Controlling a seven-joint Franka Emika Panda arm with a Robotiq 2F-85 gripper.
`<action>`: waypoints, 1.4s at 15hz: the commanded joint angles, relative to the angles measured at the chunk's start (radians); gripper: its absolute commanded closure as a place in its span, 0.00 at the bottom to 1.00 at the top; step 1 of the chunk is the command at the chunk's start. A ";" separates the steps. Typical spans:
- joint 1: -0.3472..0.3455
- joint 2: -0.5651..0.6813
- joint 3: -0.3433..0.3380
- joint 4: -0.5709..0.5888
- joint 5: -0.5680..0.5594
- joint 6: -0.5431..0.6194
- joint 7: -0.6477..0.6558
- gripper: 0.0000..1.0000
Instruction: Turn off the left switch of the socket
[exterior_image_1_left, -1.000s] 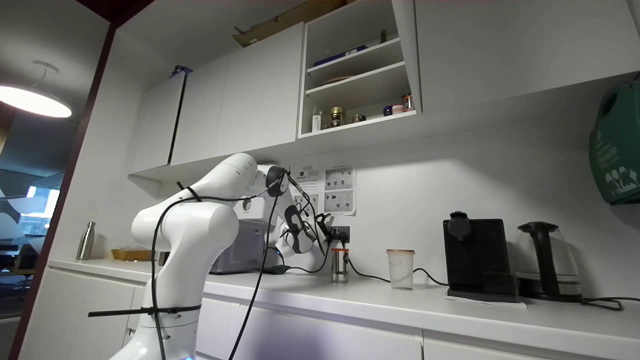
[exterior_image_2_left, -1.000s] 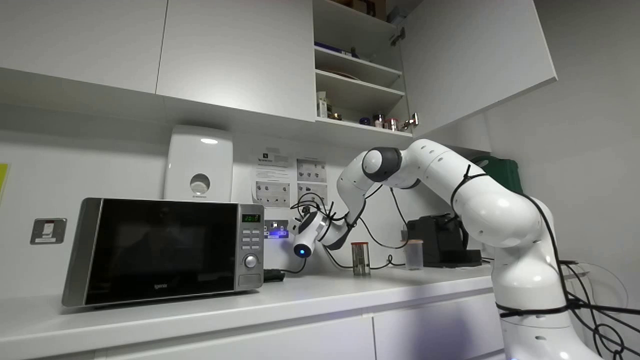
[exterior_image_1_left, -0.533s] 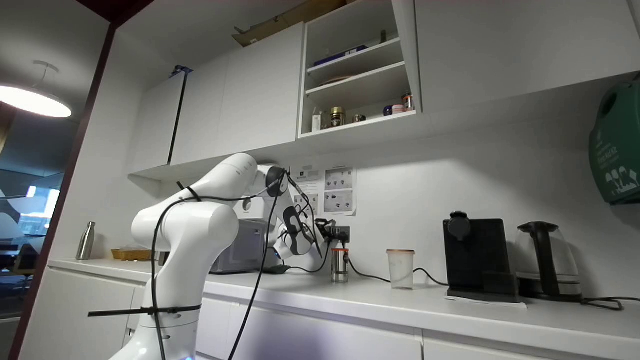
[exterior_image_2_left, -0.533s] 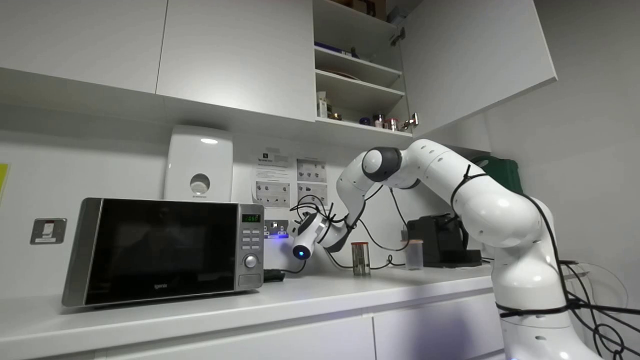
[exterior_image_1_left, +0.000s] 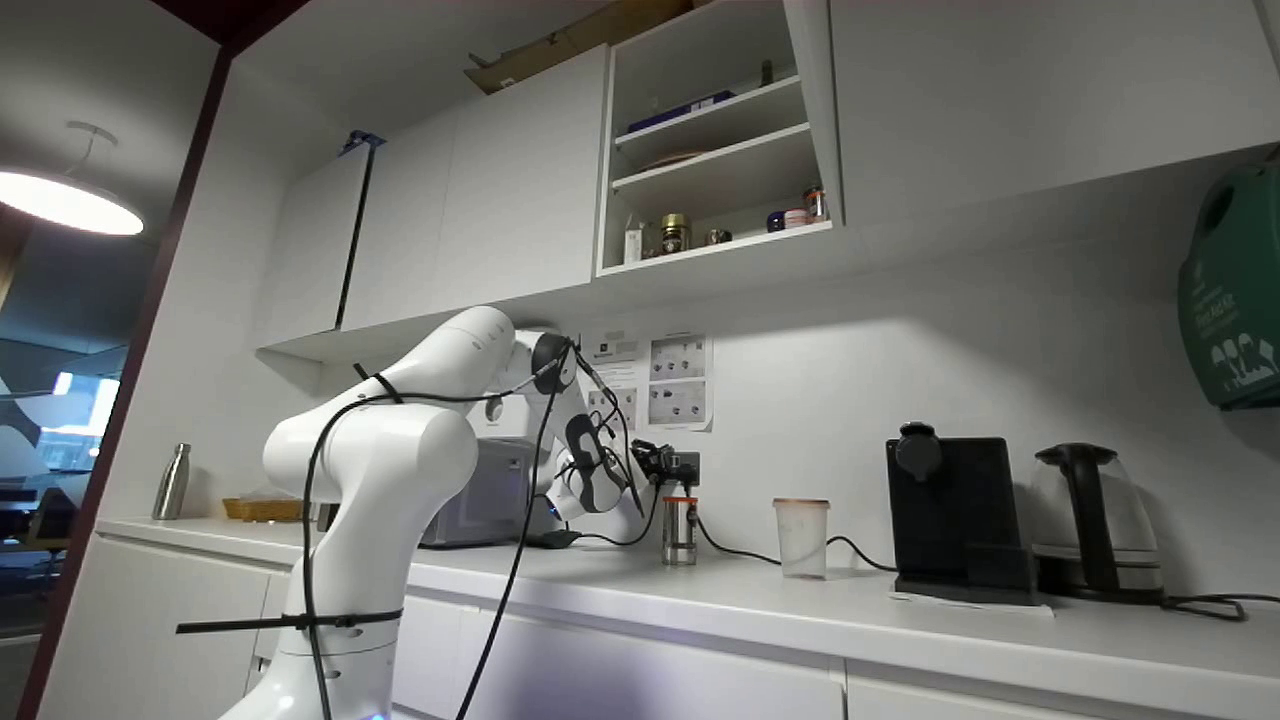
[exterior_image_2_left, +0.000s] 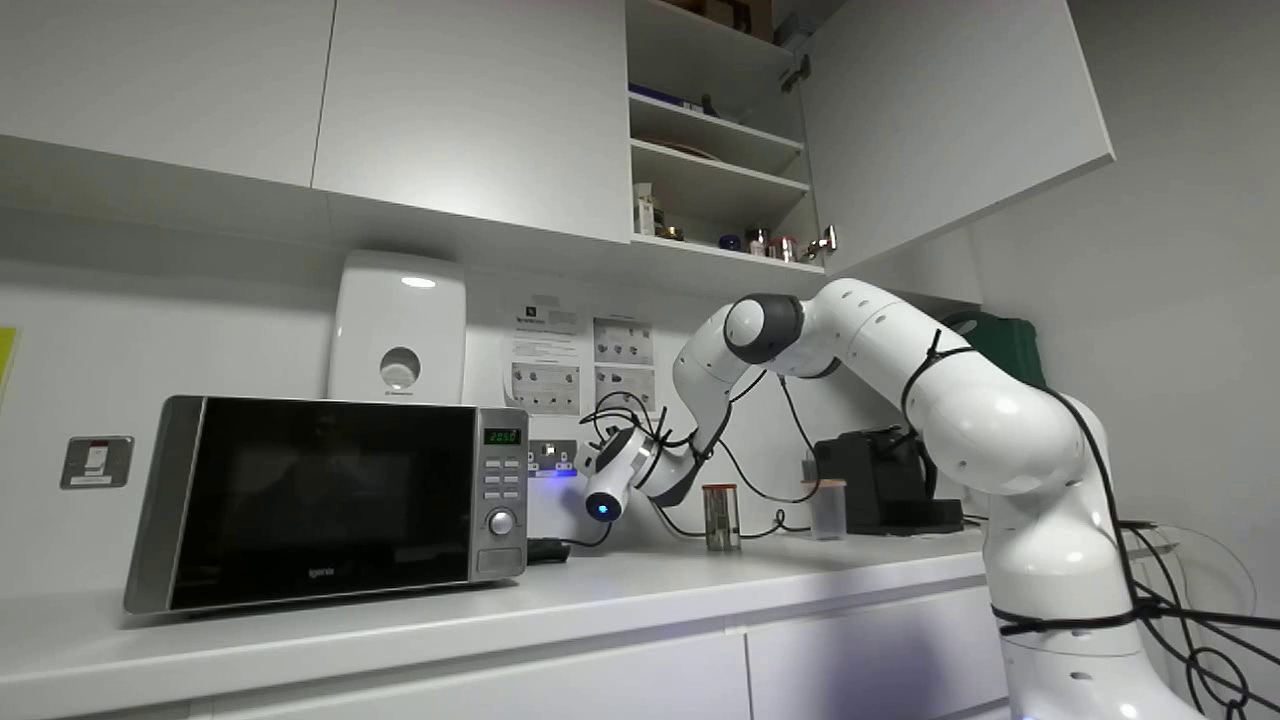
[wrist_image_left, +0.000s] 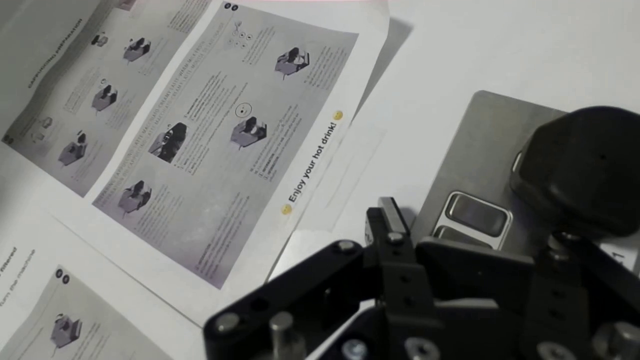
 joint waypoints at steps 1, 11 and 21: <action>-0.020 0.049 0.007 0.103 -0.017 0.067 0.010 1.00; -0.020 0.076 0.023 0.155 0.011 0.093 0.011 1.00; -0.017 0.012 0.055 0.086 0.116 0.086 0.068 1.00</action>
